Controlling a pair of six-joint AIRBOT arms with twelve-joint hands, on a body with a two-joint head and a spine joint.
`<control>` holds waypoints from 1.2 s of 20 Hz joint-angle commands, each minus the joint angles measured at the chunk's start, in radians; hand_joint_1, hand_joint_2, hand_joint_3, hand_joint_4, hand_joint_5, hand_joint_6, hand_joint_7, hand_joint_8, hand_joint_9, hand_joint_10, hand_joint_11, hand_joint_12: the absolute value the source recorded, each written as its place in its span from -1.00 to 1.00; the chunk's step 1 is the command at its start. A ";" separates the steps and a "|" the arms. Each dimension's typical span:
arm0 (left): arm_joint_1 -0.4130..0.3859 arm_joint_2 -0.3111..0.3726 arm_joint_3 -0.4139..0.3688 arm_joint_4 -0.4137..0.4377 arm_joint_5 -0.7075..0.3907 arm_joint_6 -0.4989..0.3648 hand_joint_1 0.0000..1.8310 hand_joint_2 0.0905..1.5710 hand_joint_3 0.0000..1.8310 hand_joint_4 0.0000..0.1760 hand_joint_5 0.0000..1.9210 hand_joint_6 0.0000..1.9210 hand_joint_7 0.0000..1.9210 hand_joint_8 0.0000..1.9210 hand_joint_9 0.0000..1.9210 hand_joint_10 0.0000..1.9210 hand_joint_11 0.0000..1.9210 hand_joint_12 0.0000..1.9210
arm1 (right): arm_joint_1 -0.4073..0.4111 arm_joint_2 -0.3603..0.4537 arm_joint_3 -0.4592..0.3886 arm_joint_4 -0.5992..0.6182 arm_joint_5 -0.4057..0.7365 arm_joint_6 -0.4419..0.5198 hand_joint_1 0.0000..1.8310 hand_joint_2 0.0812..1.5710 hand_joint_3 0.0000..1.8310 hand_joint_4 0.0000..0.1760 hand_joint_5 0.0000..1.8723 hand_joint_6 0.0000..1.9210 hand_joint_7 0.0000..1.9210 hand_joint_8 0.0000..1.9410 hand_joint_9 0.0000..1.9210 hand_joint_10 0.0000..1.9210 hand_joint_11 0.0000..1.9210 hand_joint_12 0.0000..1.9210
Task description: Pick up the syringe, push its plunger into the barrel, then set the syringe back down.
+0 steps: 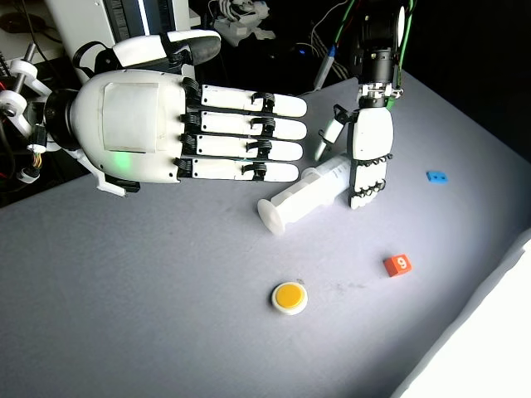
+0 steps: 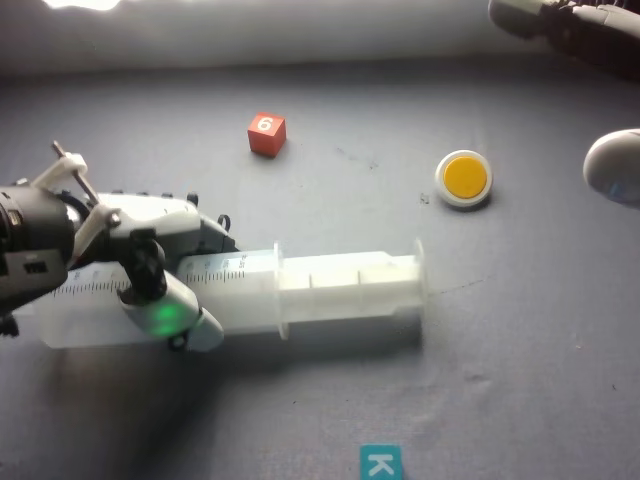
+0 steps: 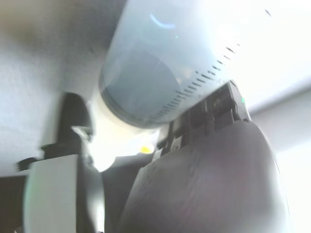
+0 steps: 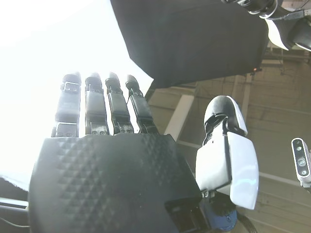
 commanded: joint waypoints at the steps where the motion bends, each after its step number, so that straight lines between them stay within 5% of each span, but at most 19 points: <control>1: 0.005 -0.009 -0.003 -0.009 -0.020 -0.004 0.44 0.43 -1.00 -1.00 -0.17 -0.09 0.02 -0.24 -0.18 0.11 -0.67 0.30 | 0.014 0.001 -0.002 0.026 0.136 0.008 -1.00 0.39 -0.99 -1.00 -0.96 -1.00 -0.98 -1.00 -0.98 -0.99 -0.98 -0.99; 2: 0.004 -0.010 0.001 -0.009 -0.020 -0.004 0.50 0.41 -1.00 -1.00 -0.12 0.03 0.05 0.02 -0.12 0.37 -0.47 0.42 | 0.014 0.001 -0.002 0.026 0.139 0.009 -1.00 0.39 -1.00 -1.00 -0.95 -1.00 -0.97 -0.99 -0.97 -0.99 -0.97 -0.99; 5: 0.007 -0.011 0.000 -0.009 -0.020 -0.004 0.49 0.43 -1.00 -1.00 -0.11 0.09 -0.01 0.10 -0.17 0.47 -0.52 0.59 | 0.013 0.001 -0.002 0.026 0.139 0.009 -1.00 0.39 -1.00 -1.00 -0.95 -1.00 -0.97 -1.00 -0.97 -0.99 -0.97 -0.99; 11: -0.034 0.028 -0.029 -0.009 -0.021 -0.004 0.48 0.46 -1.00 -1.00 -0.11 0.21 -0.06 0.14 -0.23 0.47 -0.60 0.57 | 0.014 0.001 -0.003 0.038 0.136 0.008 -1.00 0.40 -1.00 -1.00 -0.93 -0.99 -0.96 -1.00 -0.98 -1.00 -0.98 -0.99; 24: -0.320 0.240 -0.199 -0.170 -0.037 -0.005 0.48 0.46 -1.00 -1.00 -0.16 0.19 -0.06 0.20 -0.21 0.50 -0.58 0.63 | 0.122 -0.024 -0.076 0.387 0.056 0.081 -1.00 0.37 -1.00 -1.00 -0.98 -1.00 -1.00 -1.00 -1.00 -1.00 -0.99 -0.99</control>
